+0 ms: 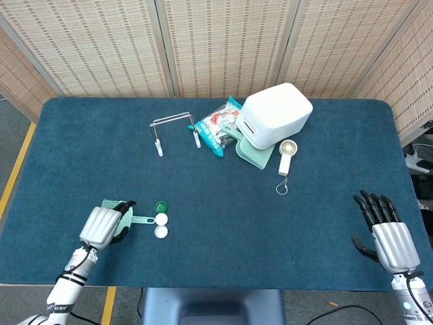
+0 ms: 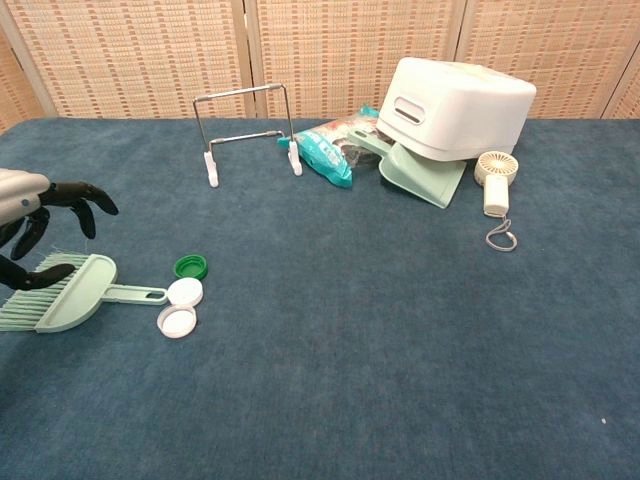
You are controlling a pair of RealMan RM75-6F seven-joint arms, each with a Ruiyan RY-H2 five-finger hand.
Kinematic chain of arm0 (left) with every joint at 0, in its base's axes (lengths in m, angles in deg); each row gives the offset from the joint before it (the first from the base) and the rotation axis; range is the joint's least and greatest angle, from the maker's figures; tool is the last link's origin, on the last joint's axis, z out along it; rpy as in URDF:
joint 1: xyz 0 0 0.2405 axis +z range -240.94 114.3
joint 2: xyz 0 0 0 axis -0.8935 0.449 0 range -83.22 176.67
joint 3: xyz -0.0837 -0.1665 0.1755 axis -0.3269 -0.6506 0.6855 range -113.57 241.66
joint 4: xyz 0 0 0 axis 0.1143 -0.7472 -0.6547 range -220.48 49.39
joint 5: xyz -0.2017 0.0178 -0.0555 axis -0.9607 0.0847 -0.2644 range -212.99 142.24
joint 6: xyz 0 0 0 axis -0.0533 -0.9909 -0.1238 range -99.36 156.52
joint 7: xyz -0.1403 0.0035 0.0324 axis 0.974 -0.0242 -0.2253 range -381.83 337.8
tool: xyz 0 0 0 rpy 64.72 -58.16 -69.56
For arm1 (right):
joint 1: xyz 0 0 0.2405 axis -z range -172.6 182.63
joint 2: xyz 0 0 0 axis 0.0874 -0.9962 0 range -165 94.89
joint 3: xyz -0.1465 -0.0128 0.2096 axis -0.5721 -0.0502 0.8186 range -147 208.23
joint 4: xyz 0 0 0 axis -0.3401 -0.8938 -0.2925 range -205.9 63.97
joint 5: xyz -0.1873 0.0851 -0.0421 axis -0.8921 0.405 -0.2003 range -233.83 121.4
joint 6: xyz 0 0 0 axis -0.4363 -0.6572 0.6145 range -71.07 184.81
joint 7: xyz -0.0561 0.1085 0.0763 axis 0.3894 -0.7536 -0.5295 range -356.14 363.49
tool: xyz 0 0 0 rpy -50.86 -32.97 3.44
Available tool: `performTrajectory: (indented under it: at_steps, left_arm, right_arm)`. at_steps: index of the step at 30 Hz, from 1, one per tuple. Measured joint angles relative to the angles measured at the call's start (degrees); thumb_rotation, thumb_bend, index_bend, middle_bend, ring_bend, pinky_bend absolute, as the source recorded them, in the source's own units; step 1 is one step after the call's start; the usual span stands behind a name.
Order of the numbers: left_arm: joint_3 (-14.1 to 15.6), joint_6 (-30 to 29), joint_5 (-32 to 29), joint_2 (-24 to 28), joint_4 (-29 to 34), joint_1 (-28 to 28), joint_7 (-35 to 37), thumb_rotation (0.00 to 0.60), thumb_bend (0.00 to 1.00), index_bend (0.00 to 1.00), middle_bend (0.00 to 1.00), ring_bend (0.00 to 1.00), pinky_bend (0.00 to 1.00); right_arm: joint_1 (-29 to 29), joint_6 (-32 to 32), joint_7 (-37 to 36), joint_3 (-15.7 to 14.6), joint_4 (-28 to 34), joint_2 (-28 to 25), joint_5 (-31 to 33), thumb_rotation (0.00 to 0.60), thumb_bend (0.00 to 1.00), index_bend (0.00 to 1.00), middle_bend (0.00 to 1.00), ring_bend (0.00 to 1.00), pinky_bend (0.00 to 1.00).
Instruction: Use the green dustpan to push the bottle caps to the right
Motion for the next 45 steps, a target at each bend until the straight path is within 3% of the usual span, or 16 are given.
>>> performTrajectory:
  at_steps: [15,45]
  left_arm:
    - [1.22,3.38,-3.00,-9.81,-9.09,-4.87,-7.19,0.600,0.36,0.29,0.27,0.69,0.76]
    - [3.21,2.67,-5.47,-13.83,-18.28,-6.77,-12.42,0.600,0.35,0.39,0.37,0.69,0.76]
  right_arm:
    - [-0.45,0.64,-3.19,-1.07,-0.76,-1.11,-2.03,0.600,0.23,0.00,0.00,0.00,0.00]
    - [-0.76,1.56,-3.33,-1.88,0.21,-1.93,-2.55,0.600,0.23,0.00,0.00,0.00,0.00]
